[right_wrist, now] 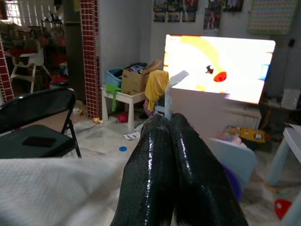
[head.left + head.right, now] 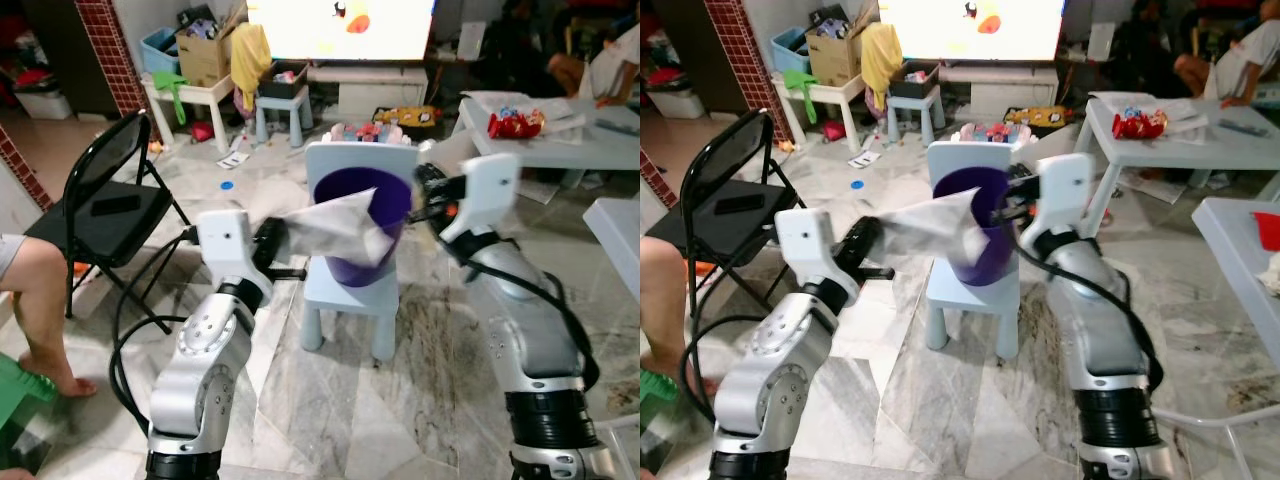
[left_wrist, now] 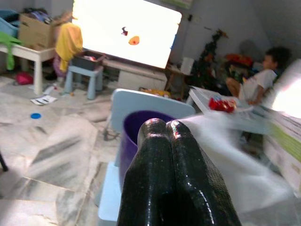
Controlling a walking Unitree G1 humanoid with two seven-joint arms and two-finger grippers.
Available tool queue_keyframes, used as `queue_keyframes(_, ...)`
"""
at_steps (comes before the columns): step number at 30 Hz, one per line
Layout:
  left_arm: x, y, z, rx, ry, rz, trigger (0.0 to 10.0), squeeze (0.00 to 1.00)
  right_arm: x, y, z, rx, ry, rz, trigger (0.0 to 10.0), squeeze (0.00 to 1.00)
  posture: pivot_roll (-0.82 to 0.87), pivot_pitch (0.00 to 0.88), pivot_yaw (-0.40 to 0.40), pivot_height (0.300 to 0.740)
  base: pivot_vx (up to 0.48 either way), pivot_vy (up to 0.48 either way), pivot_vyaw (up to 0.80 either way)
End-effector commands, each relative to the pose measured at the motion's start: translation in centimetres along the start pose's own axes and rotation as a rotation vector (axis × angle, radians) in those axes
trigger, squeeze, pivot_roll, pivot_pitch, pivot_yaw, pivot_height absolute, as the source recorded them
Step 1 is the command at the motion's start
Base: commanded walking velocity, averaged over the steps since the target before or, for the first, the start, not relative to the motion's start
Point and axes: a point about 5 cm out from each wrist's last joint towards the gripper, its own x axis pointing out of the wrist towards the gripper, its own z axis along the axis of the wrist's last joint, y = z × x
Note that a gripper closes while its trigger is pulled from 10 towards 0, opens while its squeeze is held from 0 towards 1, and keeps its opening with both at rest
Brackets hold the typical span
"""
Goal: Picking trash to rubbish bin
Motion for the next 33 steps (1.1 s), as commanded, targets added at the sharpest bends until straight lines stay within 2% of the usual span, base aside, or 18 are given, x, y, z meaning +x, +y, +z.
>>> queue_keyframes(1,0.2,-0.8,0.2,-0.004,-0.012,-0.026,0.1,0.00,-0.1,-0.8,0.5,-0.011,-0.014,-0.025,0.0,0.00,0.09,0.017,-0.004,0.740,0.000,0.000,0.00)
queue_keyframes(11,0.5,-0.2,0.1,-0.004,-0.018,0.006,0.0,0.00,-0.1,-0.9,0.6,-0.016,-0.021,-0.027,0.0,0.00,0.08,0.017,-0.009,0.740,0.000,0.000,0.00)
queue_keyframes(17,0.5,0.3,0.1,-0.001,-0.020,0.023,0.0,0.00,-0.4,-1.4,0.4,-0.027,-0.026,-0.057,0.0,0.00,0.08,0.019,-0.009,0.740,0.273,0.000,0.00)
queue_keyframes(26,-0.1,2.6,0.2,0.020,-0.021,0.094,0.0,0.00,-2.3,-3.6,-1.7,-0.080,0.031,-0.153,0.0,0.00,0.08,0.021,-0.007,0.740,0.336,0.000,0.00)
queue_keyframes(33,0.0,2.7,0.3,0.024,-0.022,0.094,0.0,0.00,-2.6,-3.5,-2.2,-0.088,0.042,-0.150,0.0,0.00,0.09,0.022,-0.006,0.740,0.342,0.000,0.00)
